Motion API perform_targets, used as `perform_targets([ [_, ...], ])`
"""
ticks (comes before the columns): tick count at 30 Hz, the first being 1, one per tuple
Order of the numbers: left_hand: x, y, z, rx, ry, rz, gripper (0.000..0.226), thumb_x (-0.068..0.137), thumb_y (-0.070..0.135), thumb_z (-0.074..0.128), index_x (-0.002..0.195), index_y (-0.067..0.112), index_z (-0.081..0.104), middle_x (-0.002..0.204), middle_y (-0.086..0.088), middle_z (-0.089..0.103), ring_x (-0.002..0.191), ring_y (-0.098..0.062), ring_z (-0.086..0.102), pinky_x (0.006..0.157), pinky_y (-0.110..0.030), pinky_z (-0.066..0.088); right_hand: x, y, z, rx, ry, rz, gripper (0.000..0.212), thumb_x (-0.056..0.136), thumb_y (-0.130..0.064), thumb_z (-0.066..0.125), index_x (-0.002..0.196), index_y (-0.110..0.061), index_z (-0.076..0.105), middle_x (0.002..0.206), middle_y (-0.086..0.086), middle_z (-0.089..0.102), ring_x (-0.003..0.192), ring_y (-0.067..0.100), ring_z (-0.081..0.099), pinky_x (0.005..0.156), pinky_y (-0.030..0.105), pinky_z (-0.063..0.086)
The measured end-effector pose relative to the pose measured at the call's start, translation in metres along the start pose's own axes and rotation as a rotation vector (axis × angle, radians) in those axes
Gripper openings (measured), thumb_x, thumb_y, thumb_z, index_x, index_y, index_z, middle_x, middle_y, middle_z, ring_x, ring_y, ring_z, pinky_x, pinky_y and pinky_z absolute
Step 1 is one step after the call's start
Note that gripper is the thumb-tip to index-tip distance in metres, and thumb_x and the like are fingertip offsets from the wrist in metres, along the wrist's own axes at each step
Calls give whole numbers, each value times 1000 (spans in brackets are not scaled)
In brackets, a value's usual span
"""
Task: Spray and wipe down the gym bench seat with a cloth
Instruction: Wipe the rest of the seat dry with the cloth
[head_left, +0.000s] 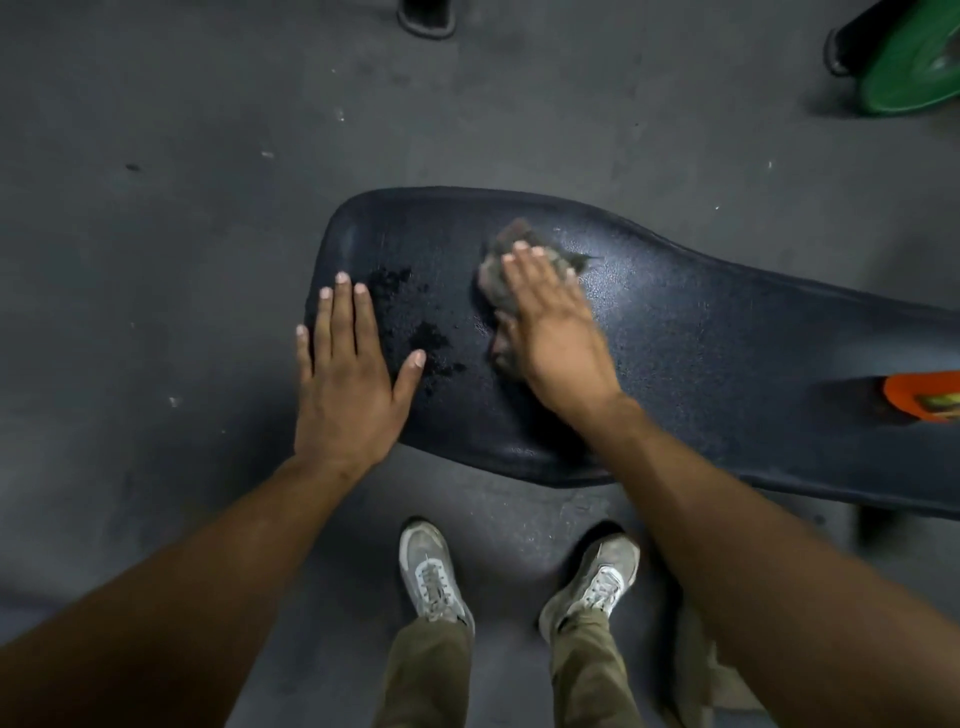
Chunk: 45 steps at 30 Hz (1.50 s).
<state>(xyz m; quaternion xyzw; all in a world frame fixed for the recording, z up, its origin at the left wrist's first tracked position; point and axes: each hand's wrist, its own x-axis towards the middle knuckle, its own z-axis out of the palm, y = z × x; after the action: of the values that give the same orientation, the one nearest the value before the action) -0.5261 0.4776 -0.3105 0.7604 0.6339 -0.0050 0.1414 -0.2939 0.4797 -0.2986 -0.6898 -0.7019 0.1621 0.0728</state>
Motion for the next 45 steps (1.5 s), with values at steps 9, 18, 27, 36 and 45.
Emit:
perform_targets([
  [9, 0, -3, 1, 7, 8, 14, 86, 103, 62, 29, 162, 4, 4, 172, -12, -4, 159, -27, -4, 127, -56, 8, 80, -6, -6, 65, 80, 311, 58, 110, -26, 36, 163, -7, 24, 172, 12, 17, 161, 27, 9, 129, 41, -3],
  [18, 1, -4, 2, 19, 10, 23, 87, 101, 63, 26, 162, 4, 6, 172, -13, -2, 159, -27, -2, 127, -56, 10, 82, -19, 3, 24, 2, -5, 71, 101, -26, 54, 163, -10, 24, 172, 9, 20, 160, 23, 13, 131, 37, -1],
  [27, 1, -2, 3, 46, 22, 1, 87, 100, 63, 31, 162, 6, 8, 172, -11, 0, 159, -26, 0, 127, -54, 11, 107, 2, -7, 74, 37, 210, 52, 106, -22, 44, 157, -12, 38, 167, 11, 32, 158, 24, 23, 131, 43, 6],
  [36, 1, 1, 0, 64, -1, -23, 88, 99, 63, 29, 162, 7, 7, 172, -10, -1, 159, -25, 0, 127, -52, 12, 135, -62, 7, 28, -192, -399, 59, 109, -34, 42, 163, -14, 27, 172, 3, 21, 160, 17, 14, 127, 34, -2],
  [45, 0, -1, 4, 61, 9, -34, 88, 100, 65, 28, 163, 8, 6, 172, -9, -3, 159, -23, -1, 127, -52, 13, 169, -65, 9, 63, -215, -364, 52, 109, -32, 44, 157, -11, 40, 167, 9, 35, 154, 25, 32, 129, 39, 12],
])
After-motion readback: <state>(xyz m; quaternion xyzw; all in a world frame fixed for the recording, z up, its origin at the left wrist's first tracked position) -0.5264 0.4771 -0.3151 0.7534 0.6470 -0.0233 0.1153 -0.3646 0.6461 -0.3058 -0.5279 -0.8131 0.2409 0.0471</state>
